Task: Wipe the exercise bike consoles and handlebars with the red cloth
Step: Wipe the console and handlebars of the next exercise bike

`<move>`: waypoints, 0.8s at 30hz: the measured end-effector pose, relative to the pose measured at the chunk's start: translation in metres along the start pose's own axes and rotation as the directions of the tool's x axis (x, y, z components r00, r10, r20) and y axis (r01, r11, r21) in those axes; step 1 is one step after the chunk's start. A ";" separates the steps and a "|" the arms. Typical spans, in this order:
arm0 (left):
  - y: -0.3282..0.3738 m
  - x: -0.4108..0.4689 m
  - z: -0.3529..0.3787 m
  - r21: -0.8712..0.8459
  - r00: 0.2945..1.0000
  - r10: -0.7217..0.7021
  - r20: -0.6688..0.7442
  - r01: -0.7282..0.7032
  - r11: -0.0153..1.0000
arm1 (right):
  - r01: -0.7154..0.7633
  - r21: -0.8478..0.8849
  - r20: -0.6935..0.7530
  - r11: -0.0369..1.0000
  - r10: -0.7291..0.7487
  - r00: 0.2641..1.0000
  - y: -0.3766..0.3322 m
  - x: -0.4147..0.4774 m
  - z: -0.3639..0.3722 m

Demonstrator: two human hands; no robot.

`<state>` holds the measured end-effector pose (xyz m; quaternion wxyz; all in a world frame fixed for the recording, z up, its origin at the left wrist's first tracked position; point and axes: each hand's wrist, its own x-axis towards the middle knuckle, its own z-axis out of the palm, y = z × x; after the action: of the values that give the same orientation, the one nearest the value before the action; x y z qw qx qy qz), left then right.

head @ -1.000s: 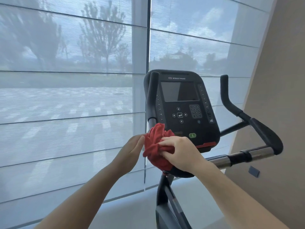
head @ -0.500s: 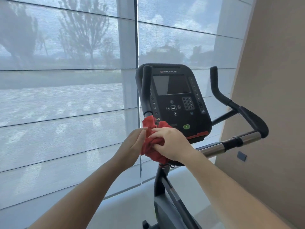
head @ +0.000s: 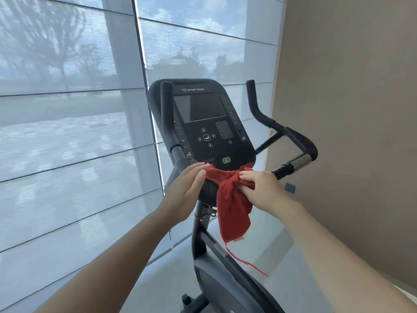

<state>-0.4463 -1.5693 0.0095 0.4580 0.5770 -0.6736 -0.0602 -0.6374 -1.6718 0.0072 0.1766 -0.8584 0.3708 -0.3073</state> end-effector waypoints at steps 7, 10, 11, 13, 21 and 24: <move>-0.015 -0.007 0.013 0.126 1.000 0.023 0.015 -0.025 0.992 | 0.061 -0.020 -0.051 0.998 -0.062 0.997 -0.017 -0.014 0.022; -0.017 -0.009 0.018 0.265 0.996 0.079 0.032 -0.085 0.960 | 0.086 -0.040 -0.062 0.996 -0.088 0.994 -0.014 -0.015 0.023; -0.017 -0.009 0.019 0.287 0.996 0.085 0.029 -0.090 0.954 | 0.087 -0.048 -0.049 0.995 -0.089 0.995 -0.013 -0.015 0.023; -0.017 -0.009 0.020 0.304 0.996 0.091 0.014 -0.091 0.948 | 0.084 -0.062 -0.010 0.995 -0.084 0.996 -0.009 -0.013 0.021; -0.005 -0.004 0.026 0.341 0.999 0.048 -0.026 -0.036 0.939 | 0.173 -0.033 0.085 0.984 -0.169 0.982 0.013 -0.004 0.012; 0.002 -0.002 0.032 0.357 0.999 -0.015 -0.032 0.025 0.934 | 0.219 -0.055 0.148 0.974 -0.209 0.967 0.029 0.002 0.003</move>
<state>-0.4696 -1.5814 -0.0092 0.3546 0.6580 -0.6609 0.0666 -0.6492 -1.6917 -0.0099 0.1375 -0.9187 0.2735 -0.2495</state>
